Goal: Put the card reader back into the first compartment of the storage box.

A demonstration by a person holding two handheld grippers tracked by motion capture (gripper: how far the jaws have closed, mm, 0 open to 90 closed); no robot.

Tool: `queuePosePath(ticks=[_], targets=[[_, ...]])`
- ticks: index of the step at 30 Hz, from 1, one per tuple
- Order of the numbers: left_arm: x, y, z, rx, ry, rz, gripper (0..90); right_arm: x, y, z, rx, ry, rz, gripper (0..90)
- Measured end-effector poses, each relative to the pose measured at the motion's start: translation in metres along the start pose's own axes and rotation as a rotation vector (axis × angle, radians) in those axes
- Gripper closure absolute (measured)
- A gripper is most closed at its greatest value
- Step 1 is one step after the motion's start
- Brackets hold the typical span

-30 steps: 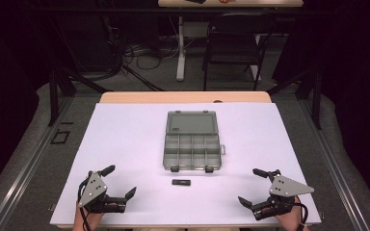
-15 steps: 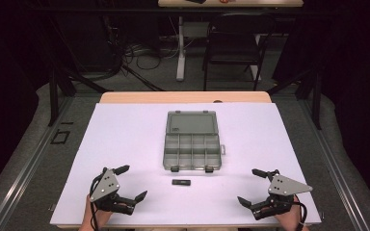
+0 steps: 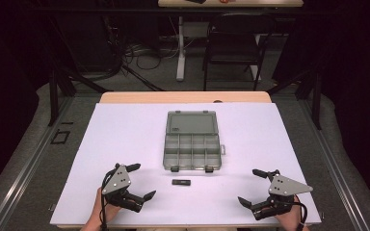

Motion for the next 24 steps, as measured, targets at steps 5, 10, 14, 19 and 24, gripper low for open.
queuePosePath(ticks=[5, 10, 14, 19, 24], targets=[[0.002, 0.002, -0.007, -0.009, -0.025, -0.009, 0.0, 0.0, 0.0, 0.0, -0.004, 0.001, 0.003, 0.0], [0.004, 0.003, -0.014, -0.025, -0.041, -0.02, 0.0, 0.001, -0.001, 0.001, -0.004, 0.002, -0.005, 0.0], [0.006, 0.005, -0.017, -0.024, -0.053, -0.03, 0.0, 0.0, 0.0, 0.002, -0.004, 0.002, 0.004, 0.0], [0.005, 0.007, -0.019, -0.018, -0.072, -0.031, 0.0, 0.0, -0.001, 0.0, -0.008, 0.006, -0.002, 0.0], [0.006, 0.008, -0.023, -0.027, -0.076, -0.037, 0.0, 0.0, -0.001, 0.001, -0.009, 0.006, 0.0, 0.0]])
Point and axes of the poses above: each handheld gripper's, and its own axes: z roughly backward along the jaws, y roughly out of its top, x roughly to its right, the point moved 5 cm from there along -z, roughly forward along the jaws, and after that the axes turned 11 degrees about z, right-handed, at the moved point
